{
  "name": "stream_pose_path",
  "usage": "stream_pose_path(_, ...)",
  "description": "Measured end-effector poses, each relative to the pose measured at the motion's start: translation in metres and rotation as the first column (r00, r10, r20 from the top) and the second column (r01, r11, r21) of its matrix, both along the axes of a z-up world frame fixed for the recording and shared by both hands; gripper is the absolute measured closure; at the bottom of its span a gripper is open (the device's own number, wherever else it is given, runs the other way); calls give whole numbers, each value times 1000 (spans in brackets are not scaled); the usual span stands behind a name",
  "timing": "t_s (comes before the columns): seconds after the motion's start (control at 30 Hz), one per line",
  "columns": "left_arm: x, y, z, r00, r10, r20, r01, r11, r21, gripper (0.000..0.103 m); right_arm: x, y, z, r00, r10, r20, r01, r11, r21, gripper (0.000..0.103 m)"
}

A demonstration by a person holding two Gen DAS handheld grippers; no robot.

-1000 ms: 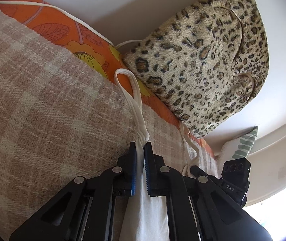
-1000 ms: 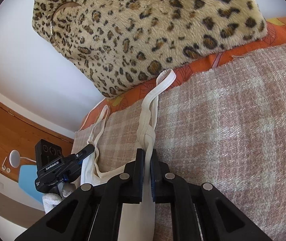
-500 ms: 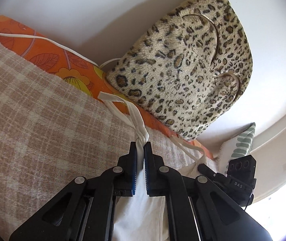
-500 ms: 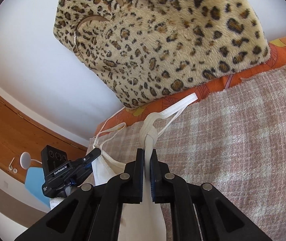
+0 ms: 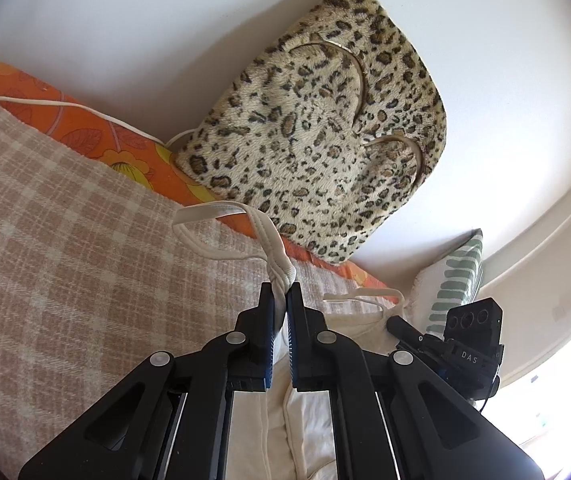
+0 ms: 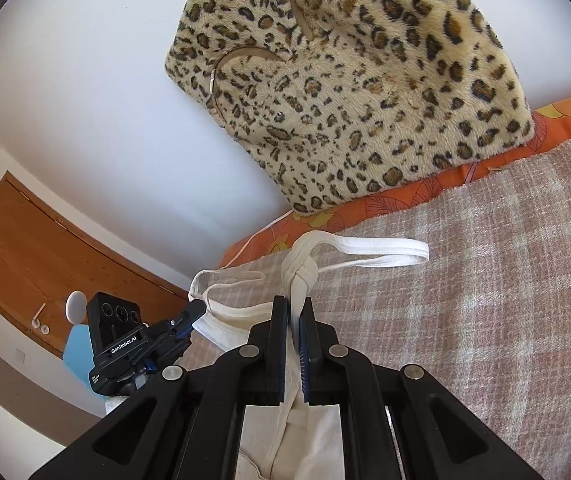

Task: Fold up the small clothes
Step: 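Lift the straps with both grippers and fold them over onto the hem fold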

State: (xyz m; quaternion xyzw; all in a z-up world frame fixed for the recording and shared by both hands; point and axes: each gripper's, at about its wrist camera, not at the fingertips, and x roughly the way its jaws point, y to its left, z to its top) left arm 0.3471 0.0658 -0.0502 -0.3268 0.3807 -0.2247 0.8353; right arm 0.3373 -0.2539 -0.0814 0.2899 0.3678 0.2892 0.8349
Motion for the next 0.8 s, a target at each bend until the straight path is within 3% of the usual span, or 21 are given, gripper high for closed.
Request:
stream_pose_path(0.3, -45, -6, 18, 1000, -10, 7, 9, 1000, 8, 99, -52, 4, 6, 1000, 6, 20, -5, 1000, -21, 100)
stream_pose_path(0.8, -109, -19, 13, 999, -42, -22, 43, 996, 73, 99, -115, 5, 1, 1000, 13, 23, -11, 993, -114, 101)
